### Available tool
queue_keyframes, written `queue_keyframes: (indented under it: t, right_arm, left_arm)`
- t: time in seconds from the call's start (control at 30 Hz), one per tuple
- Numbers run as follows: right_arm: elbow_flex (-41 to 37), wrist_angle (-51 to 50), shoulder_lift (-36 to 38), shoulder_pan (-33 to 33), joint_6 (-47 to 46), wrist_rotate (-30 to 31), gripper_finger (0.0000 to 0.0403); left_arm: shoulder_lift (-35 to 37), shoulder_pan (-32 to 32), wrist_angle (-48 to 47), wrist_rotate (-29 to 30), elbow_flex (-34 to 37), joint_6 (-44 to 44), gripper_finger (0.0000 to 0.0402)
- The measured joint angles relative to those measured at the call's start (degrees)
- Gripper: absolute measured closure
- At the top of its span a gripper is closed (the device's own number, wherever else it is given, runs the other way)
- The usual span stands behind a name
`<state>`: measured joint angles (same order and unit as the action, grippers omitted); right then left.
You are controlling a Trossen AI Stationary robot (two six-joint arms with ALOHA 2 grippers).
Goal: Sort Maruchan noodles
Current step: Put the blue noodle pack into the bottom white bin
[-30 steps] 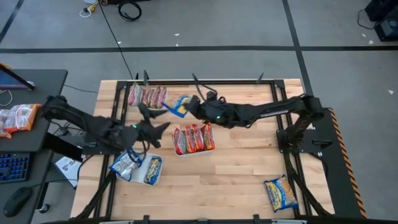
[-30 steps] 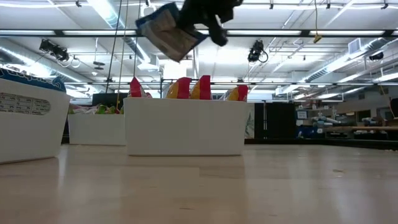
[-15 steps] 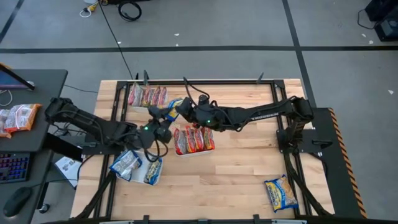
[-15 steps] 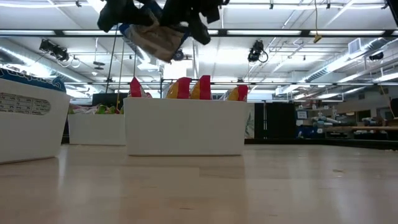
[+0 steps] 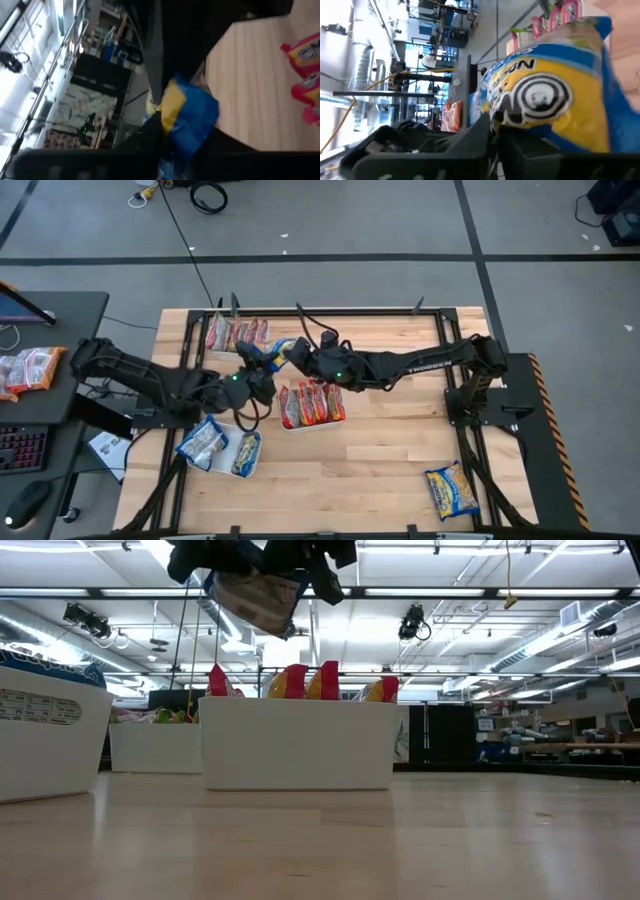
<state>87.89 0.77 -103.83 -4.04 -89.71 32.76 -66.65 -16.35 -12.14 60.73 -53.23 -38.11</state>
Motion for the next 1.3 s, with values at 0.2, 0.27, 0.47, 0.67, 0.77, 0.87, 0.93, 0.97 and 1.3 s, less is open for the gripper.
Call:
queue_keyframes:
  t: [0.2, 0.27, 0.47, 0.67, 0.77, 0.87, 0.93, 0.97, 1.3]
  right_arm:
    - [-0.03, 0.33, 1.65, 0.76, 8.64, -2.82, 0.0306]
    - [-0.03, -0.36, 3.58, 1.07, 11.89, -2.98, 0.0280]
    - [-0.03, -8.58, 11.40, 1.31, 22.89, 1.49, 0.0218]
    - [-0.03, -21.06, 17.95, 0.38, 27.94, 2.24, 0.0192]
    - [-0.03, -26.81, 20.27, -0.87, 28.38, 2.18, 0.0190]
    - [-0.03, -30.93, 21.90, -2.40, 28.43, 2.20, 0.0190]
    - [-0.03, -32.22, 22.61, -3.60, 28.87, 2.20, 0.0190]
    - [-0.03, -32.72, 22.86, -4.18, 29.37, 2.20, 0.0190]
    - [-0.18, -33.16, 22.20, -8.04, 31.80, 2.42, 0.0190]
  left_arm:
    - [0.72, 1.02, -3.65, 0.46, -2.00, 6.22, 0.0381]
    - [0.96, 0.49, -9.52, 1.79, -5.04, 11.43, 0.0381]
    - [2.30, -4.24, -42.66, 0.25, -16.87, 50.43, 0.0381]
    - [2.26, -13.00, -67.75, -15.23, -19.60, 94.47, 0.0381]
    - [1.18, -18.51, -72.48, -25.42, -18.83, 107.42, 0.0381]
    - [-0.10, -23.94, -73.43, -34.35, -18.47, 116.80, 0.0381]
    - [-1.04, -27.41, -73.43, -38.93, -18.47, 122.77, 0.0381]
    - [-1.63, -29.14, -73.60, -40.46, -18.47, 126.06, 0.0381]
    - [-6.36, -38.15, -77.87, -38.30, -15.35, 163.04, 0.0382]
